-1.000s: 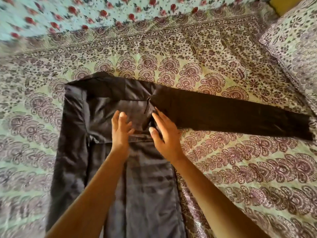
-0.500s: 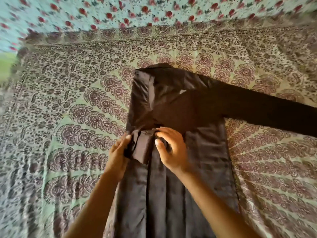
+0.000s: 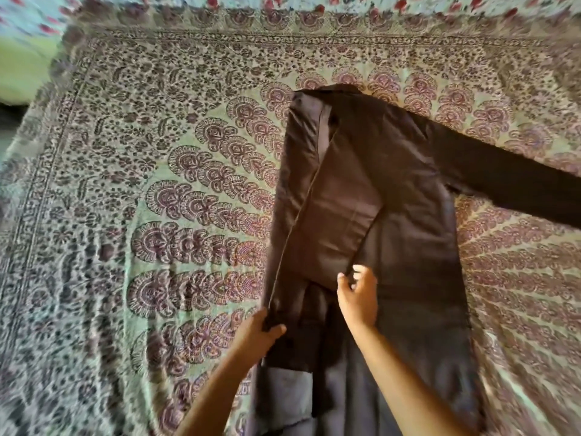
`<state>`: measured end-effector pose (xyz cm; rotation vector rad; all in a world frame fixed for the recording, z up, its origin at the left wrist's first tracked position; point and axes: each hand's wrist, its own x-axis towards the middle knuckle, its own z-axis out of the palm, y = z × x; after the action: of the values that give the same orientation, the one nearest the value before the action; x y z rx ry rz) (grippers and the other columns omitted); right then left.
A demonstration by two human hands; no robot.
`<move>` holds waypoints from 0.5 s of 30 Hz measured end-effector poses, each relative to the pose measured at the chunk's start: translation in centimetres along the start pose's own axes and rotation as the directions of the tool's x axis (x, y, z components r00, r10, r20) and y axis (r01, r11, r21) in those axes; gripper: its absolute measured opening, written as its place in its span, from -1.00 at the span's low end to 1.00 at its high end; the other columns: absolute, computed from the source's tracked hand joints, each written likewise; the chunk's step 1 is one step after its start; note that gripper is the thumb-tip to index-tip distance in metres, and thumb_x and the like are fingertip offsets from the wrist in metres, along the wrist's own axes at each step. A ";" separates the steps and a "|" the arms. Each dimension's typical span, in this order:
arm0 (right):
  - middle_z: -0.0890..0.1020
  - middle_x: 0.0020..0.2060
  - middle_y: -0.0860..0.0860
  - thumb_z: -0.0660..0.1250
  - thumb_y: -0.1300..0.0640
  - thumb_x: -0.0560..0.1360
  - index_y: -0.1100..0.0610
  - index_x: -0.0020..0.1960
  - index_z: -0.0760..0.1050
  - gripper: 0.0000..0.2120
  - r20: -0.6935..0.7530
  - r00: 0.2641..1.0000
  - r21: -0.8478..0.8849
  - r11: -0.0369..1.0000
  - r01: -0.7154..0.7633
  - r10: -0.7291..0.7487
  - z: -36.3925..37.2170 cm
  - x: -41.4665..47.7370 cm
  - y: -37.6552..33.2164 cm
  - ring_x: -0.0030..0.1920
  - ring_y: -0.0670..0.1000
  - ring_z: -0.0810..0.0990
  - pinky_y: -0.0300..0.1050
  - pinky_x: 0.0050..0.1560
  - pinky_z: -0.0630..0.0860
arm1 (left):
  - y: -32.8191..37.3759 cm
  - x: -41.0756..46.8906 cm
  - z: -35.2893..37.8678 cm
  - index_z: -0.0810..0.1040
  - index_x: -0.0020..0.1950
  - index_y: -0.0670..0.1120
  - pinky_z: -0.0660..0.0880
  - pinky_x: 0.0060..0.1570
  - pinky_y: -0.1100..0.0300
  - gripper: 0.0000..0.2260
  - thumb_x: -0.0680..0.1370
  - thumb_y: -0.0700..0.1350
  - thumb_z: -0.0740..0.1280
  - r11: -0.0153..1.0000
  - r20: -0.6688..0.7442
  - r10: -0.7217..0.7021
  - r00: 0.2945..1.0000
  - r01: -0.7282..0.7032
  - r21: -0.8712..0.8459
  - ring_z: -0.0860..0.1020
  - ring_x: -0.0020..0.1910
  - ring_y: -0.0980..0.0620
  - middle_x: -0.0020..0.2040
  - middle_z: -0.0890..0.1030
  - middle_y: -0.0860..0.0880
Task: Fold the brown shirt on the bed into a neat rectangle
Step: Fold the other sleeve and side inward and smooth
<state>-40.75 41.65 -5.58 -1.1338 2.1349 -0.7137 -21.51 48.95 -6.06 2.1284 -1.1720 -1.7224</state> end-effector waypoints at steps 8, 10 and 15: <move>0.52 -0.09 0.02 0.32 0.02 0.52 0.24 0.12 0.49 -0.68 0.297 0.901 0.232 0.891 -0.390 0.317 -0.6 -0.1 -0.2 0.03 0.09 0.49 0.00 0.09 0.42 | -0.8 -2.6 0.9 0.58 -0.07 -0.13 0.51 -0.07 0.14 -0.76 0.34 -0.03 0.39 0.865 0.291 -0.173 0.941 0.286 -0.412 0.61 -0.15 -0.02 -0.18 0.65 -0.09; 0.48 -0.18 0.04 0.34 0.09 0.50 0.21 -0.09 0.47 -0.82 0.281 0.919 0.279 0.893 -0.352 0.275 -0.7 -0.2 0.2 -0.07 0.05 0.45 -0.05 0.00 0.40 | -2.2 -3.5 1.6 0.51 -0.19 -0.17 0.46 -0.33 0.25 -0.86 0.39 -0.11 0.39 0.888 0.265 -0.241 0.934 0.322 -0.327 0.55 -0.36 0.07 -0.33 0.58 -0.07; 0.45 -0.45 -0.02 0.37 0.20 0.46 0.16 -0.27 0.44 -0.83 0.146 0.966 0.273 0.929 -0.248 0.215 0.0 -0.4 1.8 -0.37 -0.02 0.40 -0.13 -0.25 0.30 | -3.7 -3.5 2.6 0.51 -0.12 0.00 0.53 -0.26 0.12 -0.69 0.30 0.18 0.32 0.984 0.133 -0.171 0.976 0.176 -0.024 0.58 -0.23 -0.08 -0.17 0.60 -0.12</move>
<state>-41.48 42.88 -6.74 -0.7339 1.9483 -0.7992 -22.19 54.56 -6.36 2.1838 -1.0028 -1.9679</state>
